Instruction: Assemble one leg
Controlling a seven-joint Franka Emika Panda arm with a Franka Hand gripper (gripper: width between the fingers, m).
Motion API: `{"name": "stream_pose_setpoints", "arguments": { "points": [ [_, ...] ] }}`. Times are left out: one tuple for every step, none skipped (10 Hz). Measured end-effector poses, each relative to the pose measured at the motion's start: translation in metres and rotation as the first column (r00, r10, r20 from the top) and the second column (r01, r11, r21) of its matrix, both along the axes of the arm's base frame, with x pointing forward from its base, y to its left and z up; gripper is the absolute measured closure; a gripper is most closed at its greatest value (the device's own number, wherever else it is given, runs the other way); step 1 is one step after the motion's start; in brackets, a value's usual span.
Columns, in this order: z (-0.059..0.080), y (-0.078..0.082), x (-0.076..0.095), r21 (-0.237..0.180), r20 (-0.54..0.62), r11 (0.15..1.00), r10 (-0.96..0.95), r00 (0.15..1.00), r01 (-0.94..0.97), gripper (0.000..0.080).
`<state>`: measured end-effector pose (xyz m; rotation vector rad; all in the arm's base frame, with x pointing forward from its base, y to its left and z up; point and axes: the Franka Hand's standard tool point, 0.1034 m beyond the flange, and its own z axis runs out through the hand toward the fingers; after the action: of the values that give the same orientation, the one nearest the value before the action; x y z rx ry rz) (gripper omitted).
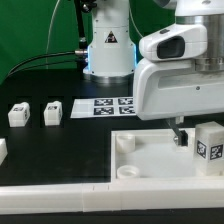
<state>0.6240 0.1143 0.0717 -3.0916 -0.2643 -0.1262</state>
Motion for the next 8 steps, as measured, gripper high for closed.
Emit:
{"name": "stream_pose_setpoints", "arguments": {
  "points": [
    [-0.0001,0.0003,-0.0002,0.0,0.0,1.0,0.001,1.0,-0.001,0.015],
    [-0.0001,0.0003,-0.0002,0.0,0.0,1.0,-0.001,1.0,0.001,0.0177],
    [-0.0002,0.0002,-0.0002,0.0,0.0,1.0,-0.001,1.0,0.001,0.0177],
    [-0.0002,0.0002,-0.0003,0.0,0.0,1.0,-0.001,1.0,0.001,0.0403],
    [-0.0002,0.0002,-0.0003,0.0,0.0,1.0,-0.001,1.0,0.001,0.0403],
    [-0.0003,0.0002,-0.0003,0.0,0.0,1.0,-0.001,1.0,0.001,0.0512],
    [-0.0003,0.0002,-0.0004,0.0,-0.001,1.0,-0.001,1.0,0.001,0.0509],
    [-0.0003,0.0003,-0.0004,0.003,-0.002,1.0,-0.019,1.0,0.019,0.0509]
  ]
}}
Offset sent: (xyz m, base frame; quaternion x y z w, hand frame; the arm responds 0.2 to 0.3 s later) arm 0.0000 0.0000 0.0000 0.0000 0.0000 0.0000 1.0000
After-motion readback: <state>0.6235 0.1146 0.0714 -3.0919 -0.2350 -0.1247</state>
